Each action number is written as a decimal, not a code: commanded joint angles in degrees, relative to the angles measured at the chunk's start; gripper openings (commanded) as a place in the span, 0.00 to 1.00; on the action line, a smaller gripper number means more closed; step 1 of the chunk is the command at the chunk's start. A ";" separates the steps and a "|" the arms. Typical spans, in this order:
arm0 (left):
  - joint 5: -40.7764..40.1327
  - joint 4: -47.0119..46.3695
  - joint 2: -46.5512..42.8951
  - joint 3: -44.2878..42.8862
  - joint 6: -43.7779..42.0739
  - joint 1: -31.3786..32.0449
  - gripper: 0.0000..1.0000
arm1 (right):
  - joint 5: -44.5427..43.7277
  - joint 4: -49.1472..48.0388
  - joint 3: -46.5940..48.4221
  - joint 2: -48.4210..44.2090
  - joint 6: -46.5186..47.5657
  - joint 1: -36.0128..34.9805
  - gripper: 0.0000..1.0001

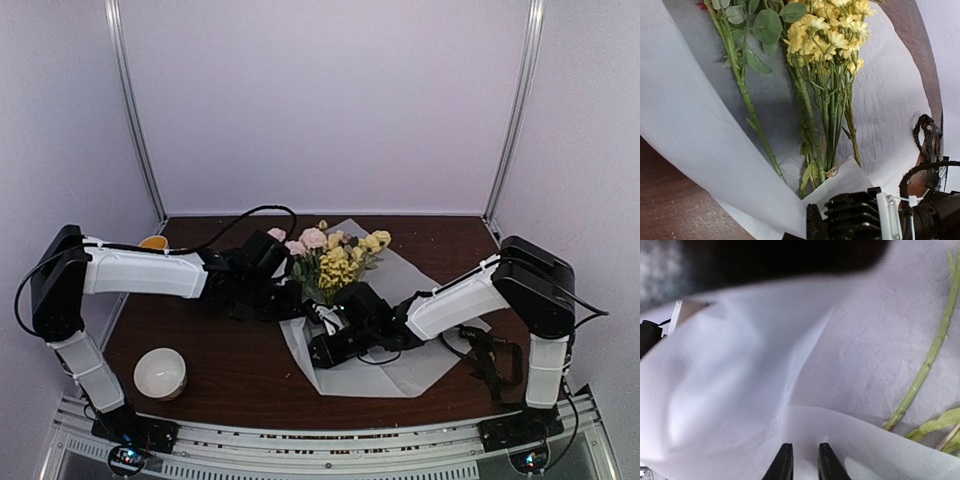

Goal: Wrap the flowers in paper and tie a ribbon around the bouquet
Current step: Fold the one-fourth-folded wrapping paper at the center of the board.

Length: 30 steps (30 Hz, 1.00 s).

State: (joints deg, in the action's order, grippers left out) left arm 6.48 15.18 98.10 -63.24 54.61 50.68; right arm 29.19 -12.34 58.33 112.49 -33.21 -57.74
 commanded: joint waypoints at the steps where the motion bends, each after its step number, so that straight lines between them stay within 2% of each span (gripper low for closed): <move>1: 2.32 -4.09 -1.93 -0.19 1.09 2.33 0.00 | 3.60 -3.57 0.02 2.96 -3.85 1.50 0.19; 7: 3.29 -5.81 1.98 -1.55 1.48 2.67 0.00 | 6.29 -15.01 -6.27 0.32 -10.79 5.04 0.18; 11: 3.32 -4.16 5.10 -4.42 0.02 2.67 0.00 | 4.60 -11.85 -7.26 -3.66 -8.05 5.15 0.18; 17: 3.39 -3.61 7.73 -5.40 0.55 2.67 0.00 | 4.42 -16.16 -11.52 -7.51 -9.18 5.70 0.19; 22: 2.42 -2.95 8.12 -5.69 0.54 2.60 0.00 | -0.16 -10.27 -14.94 -14.89 -5.42 5.70 0.20; 27: 3.18 -3.25 8.58 -6.16 0.07 2.59 0.00 | -2.52 -2.76 -16.34 -20.70 -0.40 4.85 0.30; 30: 3.21 -2.54 8.61 -6.53 -0.32 2.59 0.00 | 2.42 -1.05 -14.56 -19.72 3.42 4.23 0.41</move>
State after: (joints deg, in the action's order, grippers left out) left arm 9.10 13.50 106.21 -67.85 55.51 53.56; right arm 29.52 -18.41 42.54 92.36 -36.03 -52.75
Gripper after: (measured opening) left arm 0.011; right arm 0.355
